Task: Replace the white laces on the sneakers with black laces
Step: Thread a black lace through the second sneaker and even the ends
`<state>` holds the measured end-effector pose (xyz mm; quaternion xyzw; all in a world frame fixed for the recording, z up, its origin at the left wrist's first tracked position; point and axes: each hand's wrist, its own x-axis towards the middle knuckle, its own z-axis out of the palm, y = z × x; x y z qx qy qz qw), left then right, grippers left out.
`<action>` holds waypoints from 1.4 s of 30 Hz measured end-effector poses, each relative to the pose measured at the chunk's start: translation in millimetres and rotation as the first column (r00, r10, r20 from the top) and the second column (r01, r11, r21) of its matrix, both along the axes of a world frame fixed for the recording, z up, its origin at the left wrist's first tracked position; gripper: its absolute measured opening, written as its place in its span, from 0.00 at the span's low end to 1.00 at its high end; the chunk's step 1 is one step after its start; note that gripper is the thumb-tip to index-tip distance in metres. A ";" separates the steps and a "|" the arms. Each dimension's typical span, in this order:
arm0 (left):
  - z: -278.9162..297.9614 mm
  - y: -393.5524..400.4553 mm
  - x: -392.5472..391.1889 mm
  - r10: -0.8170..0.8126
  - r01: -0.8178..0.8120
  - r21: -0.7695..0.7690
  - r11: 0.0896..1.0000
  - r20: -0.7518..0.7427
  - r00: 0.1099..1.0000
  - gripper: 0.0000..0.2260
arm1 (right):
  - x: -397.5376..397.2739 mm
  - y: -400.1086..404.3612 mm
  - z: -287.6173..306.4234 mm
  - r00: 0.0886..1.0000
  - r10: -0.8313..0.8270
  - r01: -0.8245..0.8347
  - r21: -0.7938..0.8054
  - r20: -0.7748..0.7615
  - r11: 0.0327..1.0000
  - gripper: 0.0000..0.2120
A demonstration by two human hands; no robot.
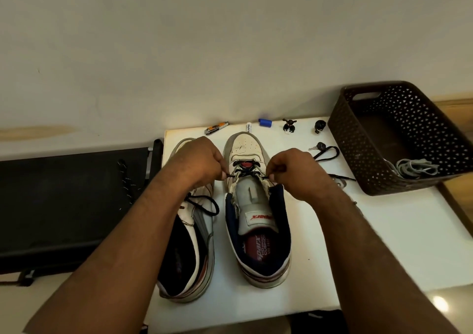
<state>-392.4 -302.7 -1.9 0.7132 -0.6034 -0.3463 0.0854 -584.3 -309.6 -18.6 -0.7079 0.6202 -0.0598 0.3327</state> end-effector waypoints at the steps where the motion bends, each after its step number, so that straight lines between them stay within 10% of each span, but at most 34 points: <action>1: 0.1 -0.4 4.2 0.005 -0.005 0.006 1.000 0.011 1.000 0.06 | -1.6 -0.5 -2.2 1.000 -0.013 0.013 0.001 0.007 1.000 0.06; 6: -2.5 3.0 6.8 -0.036 0.036 0.001 0.999 0.084 0.996 0.03 | -4.5 -3.9 -6.1 0.997 -0.066 0.067 -0.015 0.049 0.998 0.05; 8: -5.4 2.5 6.9 -0.047 0.048 -0.011 0.999 0.061 0.997 0.03 | -0.1 -2.4 -3.4 0.924 -0.187 0.218 -0.056 0.334 0.974 0.06; 11: -6.4 -0.2 9.2 -0.041 0.040 -0.107 0.993 0.001 0.999 0.09 | 11.8 3.9 17.4 0.375 -0.251 0.336 0.121 0.892 0.934 0.10; 13: -0.9 2.0 6.1 -0.055 0.024 -0.234 0.972 -0.128 0.990 0.22 | 20.3 7.5 32.4 0.011 -0.254 0.233 0.244 0.967 0.941 0.09; 15: 9.4 5.7 -1.7 -0.149 0.043 -0.299 0.953 -0.339 0.929 0.32 | 26.7 11.5 44.9 -0.096 -0.240 0.131 0.251 0.966 0.959 0.07; 21: 20.2 8.2 -12.0 -0.240 0.076 -0.287 0.955 -0.596 0.766 0.06 | 13.3 9.5 49.5 0.074 -0.104 0.072 0.099 0.992 0.992 0.06; 26: 30.6 8.2 19.9 -0.219 0.075 -0.243 0.967 -0.644 0.733 0.05 | -29.8 -4.9 39.1 0.748 -0.128 0.394 -0.281 0.652 0.875 0.10; 28: 33.5 8.9 32.5 -0.178 0.020 -0.253 0.967 -0.620 0.764 0.06 | -35.7 -6.6 29.9 0.886 -0.209 0.363 -0.340 0.414 0.867 0.07; 31: 33.7 9.2 32.1 -0.134 -0.045 -0.273 0.961 -0.602 0.787 0.04 | -22.6 -4.2 26.6 0.956 -0.140 0.211 -0.278 0.257 0.937 0.08; 35: 37.8 9.6 17.5 -0.117 -0.028 -0.243 0.970 -0.559 0.821 0.04 | 18.4 7.5 36.8 0.838 0.086 -0.001 -0.155 0.539 0.988 0.12; 42: 42.0 11.2 35.3 -0.138 0.102 -0.097 0.990 -0.504 0.852 0.08 | -22.0 -9.4 33.7 0.935 -0.172 0.246 -0.217 0.311 0.944 0.04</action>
